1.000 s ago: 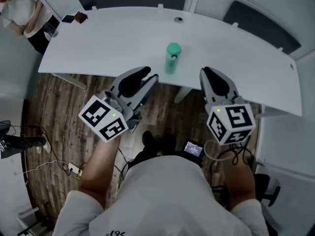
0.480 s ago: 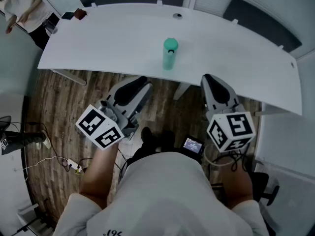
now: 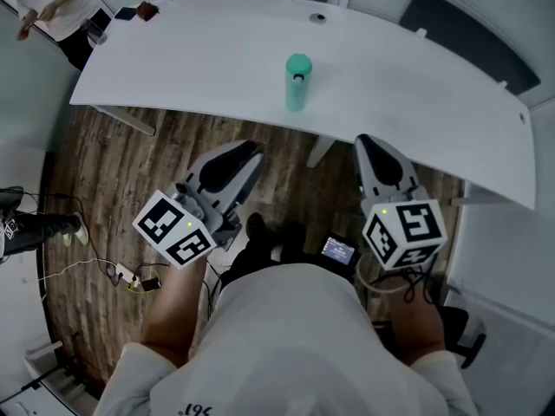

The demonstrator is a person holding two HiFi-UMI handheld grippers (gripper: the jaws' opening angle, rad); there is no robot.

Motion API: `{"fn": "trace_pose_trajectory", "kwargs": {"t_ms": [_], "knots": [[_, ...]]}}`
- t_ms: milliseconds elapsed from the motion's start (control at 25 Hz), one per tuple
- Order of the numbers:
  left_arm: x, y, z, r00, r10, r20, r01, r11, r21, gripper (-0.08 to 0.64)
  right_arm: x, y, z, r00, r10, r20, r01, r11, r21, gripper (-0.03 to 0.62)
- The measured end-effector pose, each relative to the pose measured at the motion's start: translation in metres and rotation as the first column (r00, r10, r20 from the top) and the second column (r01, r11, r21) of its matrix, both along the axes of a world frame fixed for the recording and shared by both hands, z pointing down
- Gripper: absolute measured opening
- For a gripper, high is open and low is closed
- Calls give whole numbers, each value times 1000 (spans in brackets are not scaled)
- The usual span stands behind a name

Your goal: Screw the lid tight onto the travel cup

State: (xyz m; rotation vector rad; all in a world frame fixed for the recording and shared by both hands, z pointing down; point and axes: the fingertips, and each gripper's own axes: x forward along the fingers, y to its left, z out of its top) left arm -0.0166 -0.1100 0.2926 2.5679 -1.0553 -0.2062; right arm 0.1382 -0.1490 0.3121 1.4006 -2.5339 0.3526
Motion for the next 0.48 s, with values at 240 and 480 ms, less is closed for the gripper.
{"fn": "trace_pose_trajectory", "kwargs": {"t_ms": [240,480], "knots": [[2,15,15,999,-42,10,43,998,-36,97,8,10,14,1000,-28,13,28,999,-17,29],[-1,23,25,999,-32,15,33,997,-63,97,9,21,25,1000,-21,19,22,999,-40,28]]}}
